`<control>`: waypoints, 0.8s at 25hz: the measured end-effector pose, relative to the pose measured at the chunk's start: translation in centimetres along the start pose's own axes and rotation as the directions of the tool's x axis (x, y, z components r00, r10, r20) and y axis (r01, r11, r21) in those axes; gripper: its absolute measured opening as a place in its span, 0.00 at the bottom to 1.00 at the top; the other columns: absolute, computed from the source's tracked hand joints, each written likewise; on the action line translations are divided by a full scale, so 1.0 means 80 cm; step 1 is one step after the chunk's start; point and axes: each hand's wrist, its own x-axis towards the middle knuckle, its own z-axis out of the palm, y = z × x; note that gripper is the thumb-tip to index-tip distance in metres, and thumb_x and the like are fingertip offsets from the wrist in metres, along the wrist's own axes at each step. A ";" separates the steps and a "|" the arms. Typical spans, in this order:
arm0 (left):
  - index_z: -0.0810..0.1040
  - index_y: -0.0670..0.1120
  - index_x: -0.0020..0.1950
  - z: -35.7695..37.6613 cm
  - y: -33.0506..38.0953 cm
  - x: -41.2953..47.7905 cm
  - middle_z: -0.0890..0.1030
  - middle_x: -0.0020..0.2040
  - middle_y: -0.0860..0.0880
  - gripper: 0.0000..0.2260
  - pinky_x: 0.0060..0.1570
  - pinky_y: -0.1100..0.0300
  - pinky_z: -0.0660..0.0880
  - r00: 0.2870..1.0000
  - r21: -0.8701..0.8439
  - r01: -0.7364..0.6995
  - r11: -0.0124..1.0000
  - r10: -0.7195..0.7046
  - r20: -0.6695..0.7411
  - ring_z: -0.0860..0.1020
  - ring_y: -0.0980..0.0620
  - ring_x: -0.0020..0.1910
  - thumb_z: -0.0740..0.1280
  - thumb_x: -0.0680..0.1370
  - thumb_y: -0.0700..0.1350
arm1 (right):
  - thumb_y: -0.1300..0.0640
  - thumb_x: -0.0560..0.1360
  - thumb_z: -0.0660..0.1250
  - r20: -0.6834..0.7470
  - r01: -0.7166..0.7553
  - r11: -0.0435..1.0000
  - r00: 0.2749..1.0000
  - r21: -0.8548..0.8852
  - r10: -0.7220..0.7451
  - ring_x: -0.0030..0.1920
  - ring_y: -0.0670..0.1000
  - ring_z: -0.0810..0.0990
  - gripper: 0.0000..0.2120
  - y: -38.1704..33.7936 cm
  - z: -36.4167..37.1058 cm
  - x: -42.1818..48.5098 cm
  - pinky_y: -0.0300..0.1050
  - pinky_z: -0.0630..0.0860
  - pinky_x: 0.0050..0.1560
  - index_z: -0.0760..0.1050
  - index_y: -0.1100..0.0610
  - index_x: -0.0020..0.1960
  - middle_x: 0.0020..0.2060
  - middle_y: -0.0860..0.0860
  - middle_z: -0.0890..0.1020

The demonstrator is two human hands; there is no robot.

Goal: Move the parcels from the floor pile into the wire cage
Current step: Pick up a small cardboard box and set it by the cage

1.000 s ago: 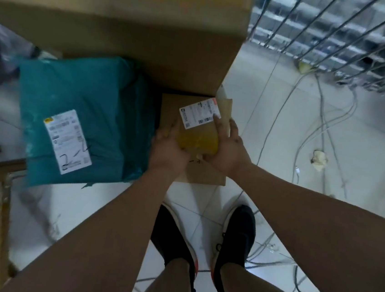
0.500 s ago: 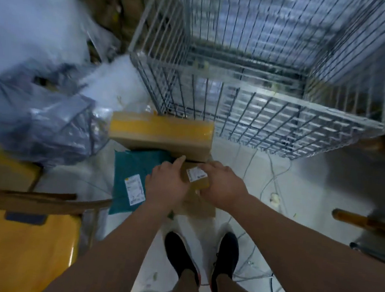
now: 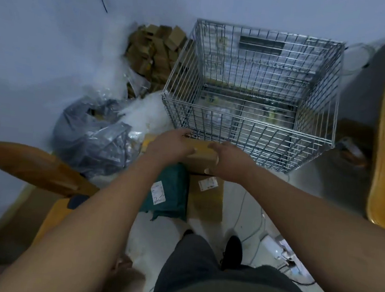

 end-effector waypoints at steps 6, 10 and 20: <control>0.68 0.57 0.77 0.006 0.047 0.003 0.73 0.73 0.46 0.32 0.66 0.44 0.73 0.988 0.122 -0.151 0.981 0.147 0.043 0.74 0.44 0.68 0.72 0.74 0.55 | 0.45 0.73 0.73 -0.089 -0.103 0.984 0.989 0.142 0.116 0.69 0.58 0.72 0.40 0.003 -0.017 -0.033 0.54 0.74 0.67 0.60 0.48 0.80 0.72 0.56 0.69; 0.66 0.59 0.78 0.026 0.095 0.016 0.71 0.75 0.48 0.31 0.67 0.45 0.72 0.934 0.282 -0.358 0.890 0.332 0.134 0.72 0.46 0.70 0.70 0.76 0.57 | 0.46 0.75 0.71 -0.153 -0.278 0.919 0.932 0.280 0.329 0.70 0.59 0.72 0.38 0.032 -0.019 -0.052 0.55 0.75 0.66 0.59 0.48 0.80 0.73 0.56 0.68; 0.69 0.58 0.76 0.116 0.255 -0.009 0.77 0.68 0.48 0.29 0.63 0.45 0.74 0.581 0.325 -0.814 0.482 0.653 0.486 0.76 0.44 0.65 0.70 0.75 0.58 | 0.42 0.74 0.71 -0.248 -0.513 0.584 0.580 0.629 0.776 0.68 0.58 0.74 0.35 0.109 0.003 -0.186 0.52 0.73 0.66 0.64 0.49 0.77 0.66 0.57 0.75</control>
